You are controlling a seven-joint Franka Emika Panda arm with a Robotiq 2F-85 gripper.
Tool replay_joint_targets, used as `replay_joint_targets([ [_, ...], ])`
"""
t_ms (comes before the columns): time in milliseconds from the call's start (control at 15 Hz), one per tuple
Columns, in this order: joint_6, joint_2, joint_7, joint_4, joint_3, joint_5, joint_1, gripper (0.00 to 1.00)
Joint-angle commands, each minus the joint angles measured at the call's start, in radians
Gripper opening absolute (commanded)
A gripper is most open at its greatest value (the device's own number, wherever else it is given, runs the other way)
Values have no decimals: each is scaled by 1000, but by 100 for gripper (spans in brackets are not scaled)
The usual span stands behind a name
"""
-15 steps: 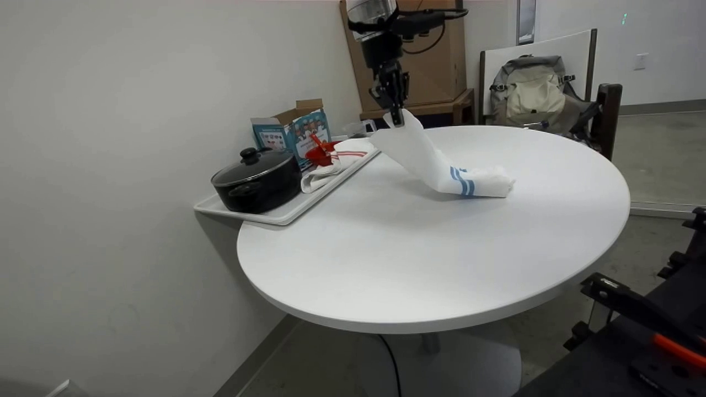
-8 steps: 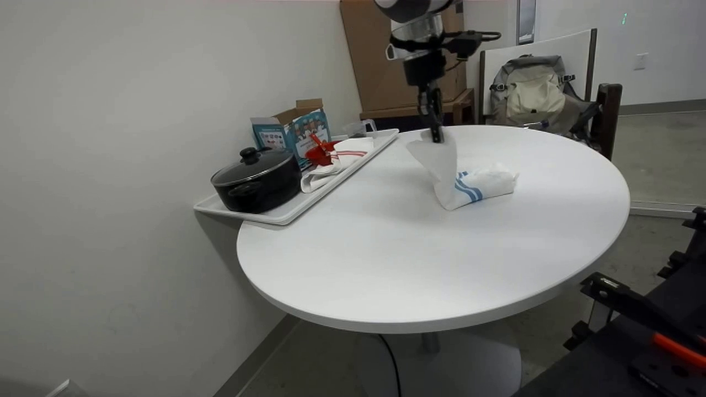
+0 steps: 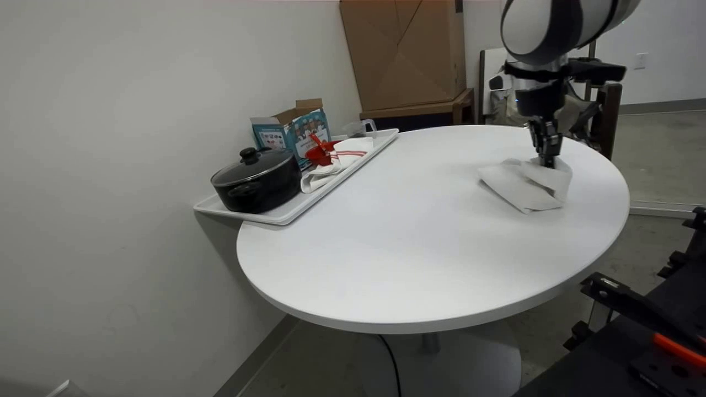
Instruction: Fold the towel on the table
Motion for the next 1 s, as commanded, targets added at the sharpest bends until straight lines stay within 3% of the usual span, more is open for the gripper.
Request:
replay_joint_targets([
  [0,87,-26,-14,-84,-84,-105,-13,52],
  [267,114,-26,10,-106,-143,-173,-8,79],
  [467,96,-36,14,-110,-136,-143,-18,100],
  [733,-35,-82,27,-95,-60,68,-57,100],
  [933,-156,-121,76,-56,-48,203,-49,100],
])
